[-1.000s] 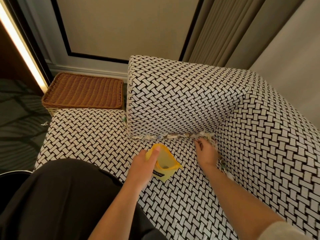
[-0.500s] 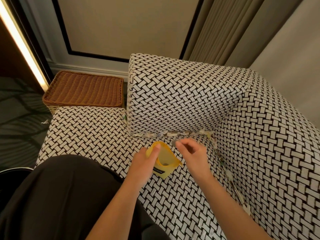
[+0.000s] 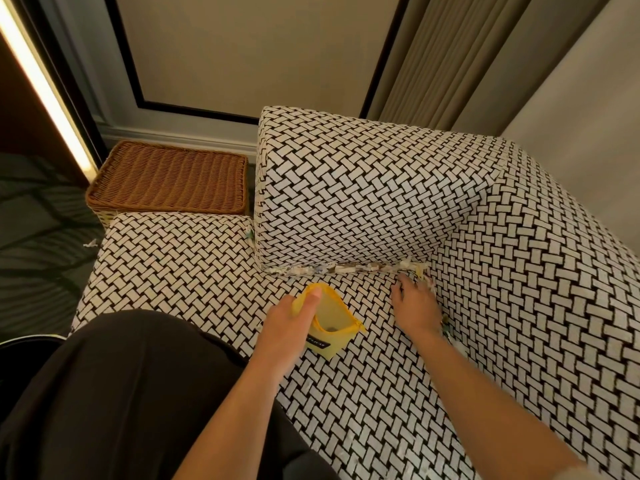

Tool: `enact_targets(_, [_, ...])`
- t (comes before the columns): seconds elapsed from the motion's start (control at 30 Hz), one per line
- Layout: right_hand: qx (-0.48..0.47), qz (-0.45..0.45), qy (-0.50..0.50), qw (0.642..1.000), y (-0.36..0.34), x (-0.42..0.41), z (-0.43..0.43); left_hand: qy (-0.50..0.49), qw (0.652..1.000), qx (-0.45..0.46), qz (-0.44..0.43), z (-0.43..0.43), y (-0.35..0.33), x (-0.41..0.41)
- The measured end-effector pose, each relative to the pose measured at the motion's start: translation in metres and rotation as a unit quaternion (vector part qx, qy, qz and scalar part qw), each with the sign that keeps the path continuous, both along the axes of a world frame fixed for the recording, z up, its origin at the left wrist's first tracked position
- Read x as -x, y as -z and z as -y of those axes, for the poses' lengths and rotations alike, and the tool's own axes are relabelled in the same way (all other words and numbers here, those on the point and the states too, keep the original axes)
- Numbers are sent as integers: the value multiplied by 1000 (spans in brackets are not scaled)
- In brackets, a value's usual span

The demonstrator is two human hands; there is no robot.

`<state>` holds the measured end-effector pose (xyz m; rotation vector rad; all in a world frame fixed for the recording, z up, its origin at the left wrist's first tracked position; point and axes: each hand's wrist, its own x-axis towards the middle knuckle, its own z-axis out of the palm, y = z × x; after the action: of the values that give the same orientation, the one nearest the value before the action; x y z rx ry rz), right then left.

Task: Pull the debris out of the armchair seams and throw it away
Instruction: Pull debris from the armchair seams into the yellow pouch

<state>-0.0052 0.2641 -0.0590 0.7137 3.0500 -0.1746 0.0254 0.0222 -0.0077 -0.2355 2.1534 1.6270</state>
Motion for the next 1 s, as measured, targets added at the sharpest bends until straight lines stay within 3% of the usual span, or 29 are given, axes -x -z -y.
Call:
enact_targets(0.27, [59, 90, 32, 994, -12, 35, -17, -5, 1000, -6, 9, -1, 2, 1])
enact_targets(0.4, [115, 86, 74, 987, -17, 42, -18, 3, 1000, -9, 1, -1, -2, 0])
enact_targets(0.67, [117, 151, 54, 980, -20, 54, -28, 17, 1000, -13, 7, -1, 5, 3])
enact_targets(1.0, [36, -56, 52, 996, 8, 41, -12, 7, 1000, -10, 13, -2, 0, 2])
